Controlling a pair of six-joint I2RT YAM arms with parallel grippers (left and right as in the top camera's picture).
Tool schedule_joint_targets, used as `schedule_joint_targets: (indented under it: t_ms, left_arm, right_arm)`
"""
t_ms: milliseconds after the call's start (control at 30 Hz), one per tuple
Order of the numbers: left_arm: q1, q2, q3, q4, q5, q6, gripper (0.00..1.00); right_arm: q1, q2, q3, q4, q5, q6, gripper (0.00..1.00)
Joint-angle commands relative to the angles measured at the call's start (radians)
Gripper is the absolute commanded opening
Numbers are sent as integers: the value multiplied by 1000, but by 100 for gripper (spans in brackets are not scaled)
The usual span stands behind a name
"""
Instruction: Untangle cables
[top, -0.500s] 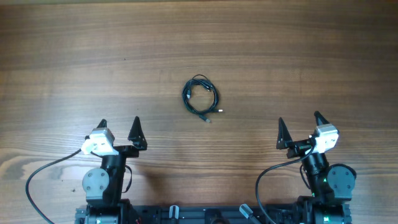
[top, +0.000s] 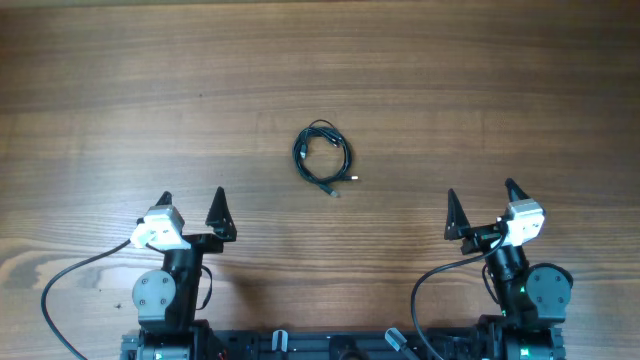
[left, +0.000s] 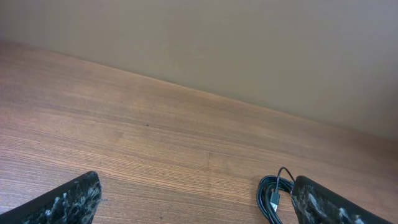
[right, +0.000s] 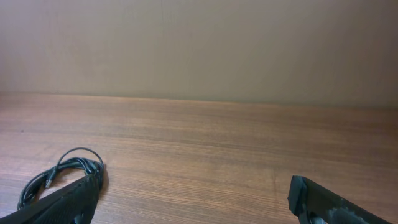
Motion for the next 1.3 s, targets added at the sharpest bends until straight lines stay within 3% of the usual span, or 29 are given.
schedule_joint_targets:
  t_ms: [0,300,533,633,733,867,1067,1267]
  left_arm:
    - [-5,-9,-5,-5,-7,-5,100]
    - [-5,-9,-5,-5,-6,-6,100]
    - [-5,-9,-5,-5,-6,-10,100]
    - [-5,-8,-5,-5,-6,-10,100]
    - [-5,-8,-5,5,69,-10,100]
    - [-5,-7,7,7,150,-19,100]
    - [-5,51,235,-116,212,-86,100]
    - [-5,248,524,-391,312,-93,100]
  right_arm:
    - [-5,-11,-6,2,10,6,100]
    - [-5,-11,-6,2,-2,16,100]
    - [-5,-10,-6,3,-20,288,100]
    - [-5,2,-6,3,-44,321,100]
    - [-5,12,-6,5,-52,422,100]
    - [-5,49,20,-27,-164,348,100]
    - [-5,184,256,-171,-243,238,100]
    - [-5,467,663,-624,-323,79,100]
